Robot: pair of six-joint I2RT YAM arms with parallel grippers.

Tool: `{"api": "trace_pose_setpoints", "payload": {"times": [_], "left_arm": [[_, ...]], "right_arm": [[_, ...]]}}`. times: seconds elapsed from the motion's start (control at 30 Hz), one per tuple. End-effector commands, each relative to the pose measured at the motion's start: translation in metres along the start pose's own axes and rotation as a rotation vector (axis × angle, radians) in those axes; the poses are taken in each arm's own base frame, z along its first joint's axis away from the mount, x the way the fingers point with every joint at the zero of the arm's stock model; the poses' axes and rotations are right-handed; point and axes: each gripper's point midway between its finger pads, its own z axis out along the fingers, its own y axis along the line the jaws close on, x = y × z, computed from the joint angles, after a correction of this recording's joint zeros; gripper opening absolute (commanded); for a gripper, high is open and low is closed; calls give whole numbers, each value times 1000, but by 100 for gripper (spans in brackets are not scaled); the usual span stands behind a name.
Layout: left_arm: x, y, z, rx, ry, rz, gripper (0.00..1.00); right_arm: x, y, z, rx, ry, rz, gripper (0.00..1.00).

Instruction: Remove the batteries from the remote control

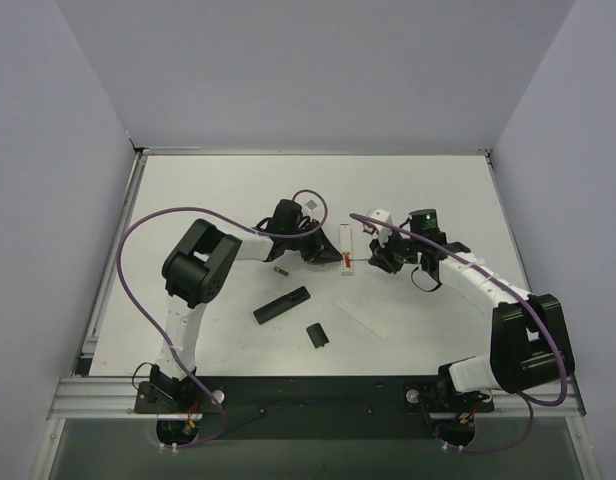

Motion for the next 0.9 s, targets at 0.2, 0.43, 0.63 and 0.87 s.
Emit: {"api": "trace_pose_setpoints", "payload": {"times": [0.2,0.43,0.63,0.87], "left_arm": [[10,-7,7,40,48,36,0],[9,-14,9,76,49,40,0],[8,-16,8,79,44,40,0],[9,-15,5,70,38,40,0]], "right_arm": [[-14,18,-2,-283,-11,125,0],[-16,17,-2,-323,16,194,0],[-20,16,-1,-334,25,231,0],[-20,13,5,-264,37,220,0]]}}
